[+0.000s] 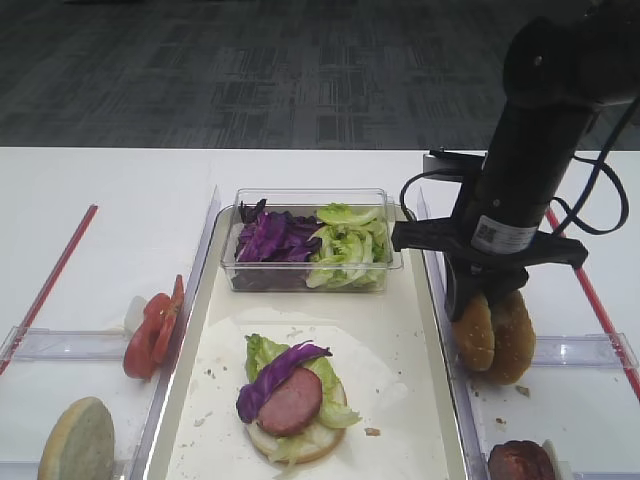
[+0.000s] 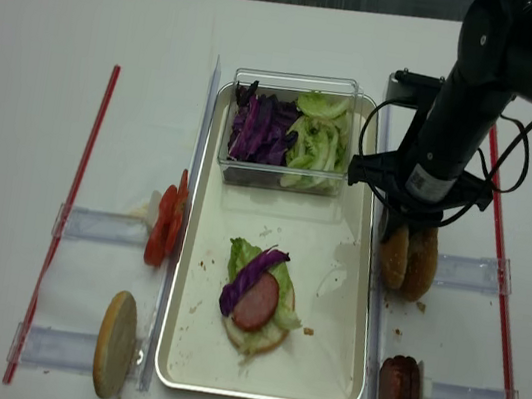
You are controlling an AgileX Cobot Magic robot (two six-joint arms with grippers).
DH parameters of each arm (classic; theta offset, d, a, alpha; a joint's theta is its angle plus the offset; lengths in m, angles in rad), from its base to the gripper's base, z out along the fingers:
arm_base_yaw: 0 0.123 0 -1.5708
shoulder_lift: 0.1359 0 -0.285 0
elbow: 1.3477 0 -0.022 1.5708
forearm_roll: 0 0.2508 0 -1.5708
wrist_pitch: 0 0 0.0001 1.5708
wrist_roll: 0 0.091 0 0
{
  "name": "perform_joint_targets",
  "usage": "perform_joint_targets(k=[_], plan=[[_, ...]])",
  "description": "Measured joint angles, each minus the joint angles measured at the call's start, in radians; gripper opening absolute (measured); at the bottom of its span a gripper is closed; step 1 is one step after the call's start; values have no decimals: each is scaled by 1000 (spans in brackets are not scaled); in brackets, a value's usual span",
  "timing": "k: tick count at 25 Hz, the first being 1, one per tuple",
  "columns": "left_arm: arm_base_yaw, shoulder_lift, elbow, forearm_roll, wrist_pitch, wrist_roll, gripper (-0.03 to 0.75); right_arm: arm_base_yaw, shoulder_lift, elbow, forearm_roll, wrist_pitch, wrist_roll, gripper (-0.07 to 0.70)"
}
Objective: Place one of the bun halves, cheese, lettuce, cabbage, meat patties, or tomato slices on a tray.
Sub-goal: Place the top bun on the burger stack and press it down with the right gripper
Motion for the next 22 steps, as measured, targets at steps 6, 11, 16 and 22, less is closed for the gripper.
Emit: perform_joint_targets(k=[6, 11, 16, 22], plan=[[0, 0, 0, 0, 0, 0, 481, 0, 0, -9, 2, 22, 0, 141], [0, 0, 0, 0, 0, 0, 481, 0, 0, -49, 4, 69, 0, 141], [0, 0, 0, 0, 0, 0, 481, 0, 0, -67, 9, 88, 0, 141], [0, 0, 0, 0, 0, 0, 481, 0, 0, -76, 30, 91, 0, 141]])
